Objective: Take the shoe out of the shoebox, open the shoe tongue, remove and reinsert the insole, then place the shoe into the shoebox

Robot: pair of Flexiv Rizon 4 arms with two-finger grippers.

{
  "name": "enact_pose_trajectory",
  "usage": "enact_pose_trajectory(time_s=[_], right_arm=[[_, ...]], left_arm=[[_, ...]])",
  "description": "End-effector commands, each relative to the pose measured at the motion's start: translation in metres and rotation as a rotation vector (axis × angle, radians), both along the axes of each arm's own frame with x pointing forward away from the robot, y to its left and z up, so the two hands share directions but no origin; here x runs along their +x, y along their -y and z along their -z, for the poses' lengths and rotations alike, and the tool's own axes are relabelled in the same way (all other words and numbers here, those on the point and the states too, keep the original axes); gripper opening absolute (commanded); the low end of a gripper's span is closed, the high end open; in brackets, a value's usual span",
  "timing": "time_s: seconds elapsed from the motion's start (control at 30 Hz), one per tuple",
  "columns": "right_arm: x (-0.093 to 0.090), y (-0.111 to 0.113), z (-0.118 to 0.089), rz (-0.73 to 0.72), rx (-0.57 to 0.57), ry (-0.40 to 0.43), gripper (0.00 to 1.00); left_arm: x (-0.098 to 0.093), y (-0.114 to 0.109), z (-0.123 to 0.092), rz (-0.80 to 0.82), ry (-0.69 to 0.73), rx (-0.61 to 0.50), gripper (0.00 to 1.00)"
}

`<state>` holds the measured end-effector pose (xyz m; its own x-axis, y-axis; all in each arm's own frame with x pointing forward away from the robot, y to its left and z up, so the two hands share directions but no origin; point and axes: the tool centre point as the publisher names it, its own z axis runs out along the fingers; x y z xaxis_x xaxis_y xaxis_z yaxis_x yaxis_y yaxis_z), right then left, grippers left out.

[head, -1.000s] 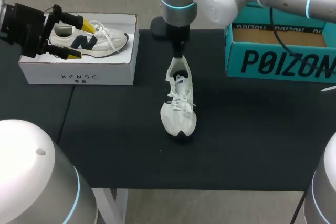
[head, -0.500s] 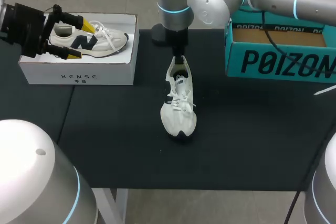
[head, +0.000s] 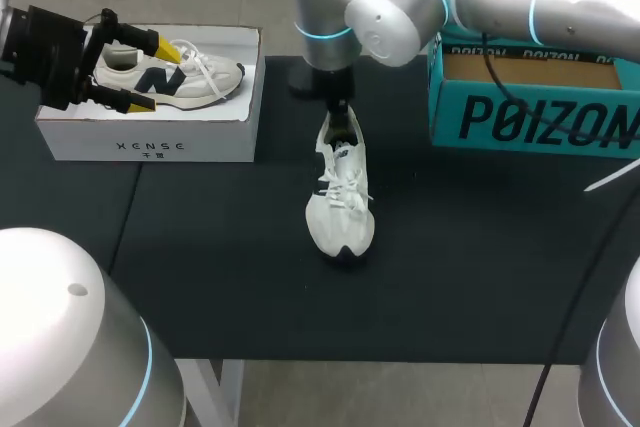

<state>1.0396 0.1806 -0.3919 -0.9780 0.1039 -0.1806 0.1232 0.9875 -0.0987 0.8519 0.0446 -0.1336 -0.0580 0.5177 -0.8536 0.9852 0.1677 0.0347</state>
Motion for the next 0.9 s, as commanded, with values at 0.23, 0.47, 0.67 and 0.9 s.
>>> enact_pose_trajectory(time_s=[0.23,0.47,0.67,0.9], right_arm=[[-0.023,0.014,-0.048,0.064,0.014,0.065,0.00],[-0.048,0.024,-0.097,0.172,-0.041,0.080,0.00],[-0.069,0.028,-0.134,0.257,-0.035,0.070,0.00],[-0.071,0.041,-0.166,0.336,0.035,0.065,0.00]], left_arm=[[0.000,0.000,0.000,0.000,0.000,0.003,1.00],[0.000,0.000,0.000,0.000,0.000,0.003,1.00],[0.000,0.000,0.000,0.000,0.000,0.003,1.00],[0.000,0.000,0.000,0.000,0.000,0.003,1.00]])
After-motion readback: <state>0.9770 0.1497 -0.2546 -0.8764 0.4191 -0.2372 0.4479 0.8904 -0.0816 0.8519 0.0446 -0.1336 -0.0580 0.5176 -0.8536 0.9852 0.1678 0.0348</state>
